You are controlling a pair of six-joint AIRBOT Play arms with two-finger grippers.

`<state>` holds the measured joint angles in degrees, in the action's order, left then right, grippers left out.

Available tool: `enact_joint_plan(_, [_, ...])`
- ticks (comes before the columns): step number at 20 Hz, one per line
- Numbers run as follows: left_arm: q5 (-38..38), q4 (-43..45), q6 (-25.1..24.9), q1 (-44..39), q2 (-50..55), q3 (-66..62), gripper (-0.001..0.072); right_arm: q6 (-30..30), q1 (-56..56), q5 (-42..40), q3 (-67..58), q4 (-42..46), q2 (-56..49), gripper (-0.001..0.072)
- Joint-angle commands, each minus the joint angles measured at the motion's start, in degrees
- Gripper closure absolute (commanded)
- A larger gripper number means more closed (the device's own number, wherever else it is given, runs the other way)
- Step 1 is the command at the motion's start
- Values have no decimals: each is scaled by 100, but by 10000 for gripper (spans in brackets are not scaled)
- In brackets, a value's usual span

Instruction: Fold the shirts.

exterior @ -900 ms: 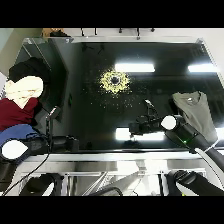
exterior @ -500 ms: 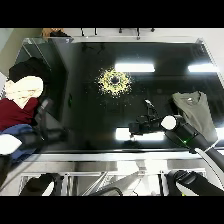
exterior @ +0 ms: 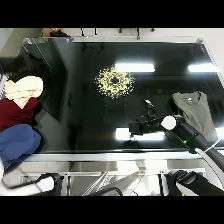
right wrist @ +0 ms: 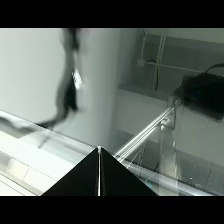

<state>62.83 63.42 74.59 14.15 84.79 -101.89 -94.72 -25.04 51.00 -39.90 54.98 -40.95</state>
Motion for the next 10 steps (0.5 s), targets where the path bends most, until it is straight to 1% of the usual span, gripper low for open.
enact_joint_plan(1, [-713, 977, -101, 284, 2426, -2256, -4, -2, -7, 2, 4, -2, -4, 689])
enact_joint_plan(2, [-1163, 1056, -37, 358, 2800, -2282, -4, -2, -7, 0, 4, -2, -2, 689])
enact_joint_plan(5, [-3617, 1047, 2, 525, 3265, -1088, -3, -2, -4, 2, 4, 0, -15, 689])
enact_joint_plan(6, [-4197, 1051, -2, 562, 3432, -894, -3, -2, -7, 2, 4, -2, -15, 689])
enact_joint_plan(7, [-4535, 1051, 0, 621, 3652, -881, -3, -2, -7, 2, 4, -2, -15, 689])
enact_joint_plan(10, [-4656, 1047, 2, 789, 4481, -1543, -3, -2, -7, 2, 4, 0, -15, 689])
